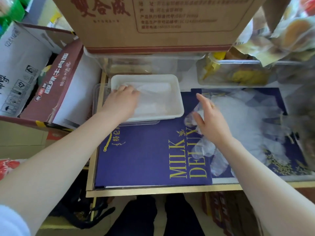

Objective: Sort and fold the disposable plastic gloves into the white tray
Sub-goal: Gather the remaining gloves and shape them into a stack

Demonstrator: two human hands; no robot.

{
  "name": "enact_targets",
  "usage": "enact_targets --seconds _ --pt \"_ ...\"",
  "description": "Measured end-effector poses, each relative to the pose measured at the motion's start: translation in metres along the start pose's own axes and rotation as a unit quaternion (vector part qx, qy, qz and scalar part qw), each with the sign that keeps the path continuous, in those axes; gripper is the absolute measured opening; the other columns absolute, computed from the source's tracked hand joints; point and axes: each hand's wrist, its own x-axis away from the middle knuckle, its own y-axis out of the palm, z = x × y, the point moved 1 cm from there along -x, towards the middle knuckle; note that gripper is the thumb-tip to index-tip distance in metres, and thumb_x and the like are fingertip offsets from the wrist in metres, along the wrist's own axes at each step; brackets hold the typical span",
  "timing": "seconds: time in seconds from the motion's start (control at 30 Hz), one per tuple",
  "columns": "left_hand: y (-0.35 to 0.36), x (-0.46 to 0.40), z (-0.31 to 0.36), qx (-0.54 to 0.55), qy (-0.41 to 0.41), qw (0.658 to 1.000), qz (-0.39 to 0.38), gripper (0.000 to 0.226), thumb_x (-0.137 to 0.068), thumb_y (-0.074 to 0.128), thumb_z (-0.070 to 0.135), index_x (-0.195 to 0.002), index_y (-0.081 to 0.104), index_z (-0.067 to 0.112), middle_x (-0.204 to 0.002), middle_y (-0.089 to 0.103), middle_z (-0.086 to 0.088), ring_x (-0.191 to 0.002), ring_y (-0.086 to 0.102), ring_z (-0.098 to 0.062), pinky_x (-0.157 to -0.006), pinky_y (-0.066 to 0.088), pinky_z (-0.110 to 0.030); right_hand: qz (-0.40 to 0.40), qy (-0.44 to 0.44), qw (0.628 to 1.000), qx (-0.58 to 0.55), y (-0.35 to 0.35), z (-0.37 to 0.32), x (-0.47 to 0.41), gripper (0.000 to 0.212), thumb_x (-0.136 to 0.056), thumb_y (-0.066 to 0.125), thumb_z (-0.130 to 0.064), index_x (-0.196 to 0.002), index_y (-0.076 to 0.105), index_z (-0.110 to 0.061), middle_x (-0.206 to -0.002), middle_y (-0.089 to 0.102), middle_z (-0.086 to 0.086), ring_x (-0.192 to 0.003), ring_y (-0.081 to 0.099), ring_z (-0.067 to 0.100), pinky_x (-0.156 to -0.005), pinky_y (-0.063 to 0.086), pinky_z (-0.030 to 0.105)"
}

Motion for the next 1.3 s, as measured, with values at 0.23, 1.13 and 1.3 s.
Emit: enact_targets --seconds 0.23,1.13,1.3 --pt "-0.011 0.019 0.080 0.166 0.106 0.951 0.238 0.040 -0.076 0.038 0.007 -0.105 0.063 -0.004 -0.100 0.066 -0.021 -0.086 0.063 -0.038 -0.070 0.053 -0.043 -0.022 0.172 0.974 0.142 -0.003 0.086 0.041 0.066 -0.093 0.049 -0.038 -0.143 0.028 0.000 -0.151 0.028 0.019 -0.137 0.026 0.036 -0.109 0.023 0.044" --pt "-0.032 0.056 0.198 0.717 -0.117 0.684 -0.064 0.017 -0.093 0.053 0.010 -0.087 0.069 0.011 -0.080 0.068 -0.007 -0.076 0.061 -0.016 -0.069 0.047 -0.030 -0.039 -0.034 0.985 -0.163 -0.078 0.066 0.055 0.072 -0.077 0.069 -0.041 -0.137 0.040 -0.016 -0.133 0.046 -0.004 -0.133 0.032 0.015 -0.111 0.022 0.029" --pt "-0.028 0.072 0.185 0.696 -0.133 0.703 -0.063 0.008 -0.087 0.062 0.008 -0.086 0.069 0.007 -0.060 0.064 0.004 -0.058 0.053 -0.014 -0.058 0.045 -0.019 -0.126 -0.068 0.979 -0.148 -0.061 0.052 0.047 0.012 -0.084 0.067 -0.027 -0.088 0.063 -0.016 -0.093 0.059 -0.012 -0.112 0.045 0.006 -0.104 0.028 0.035"
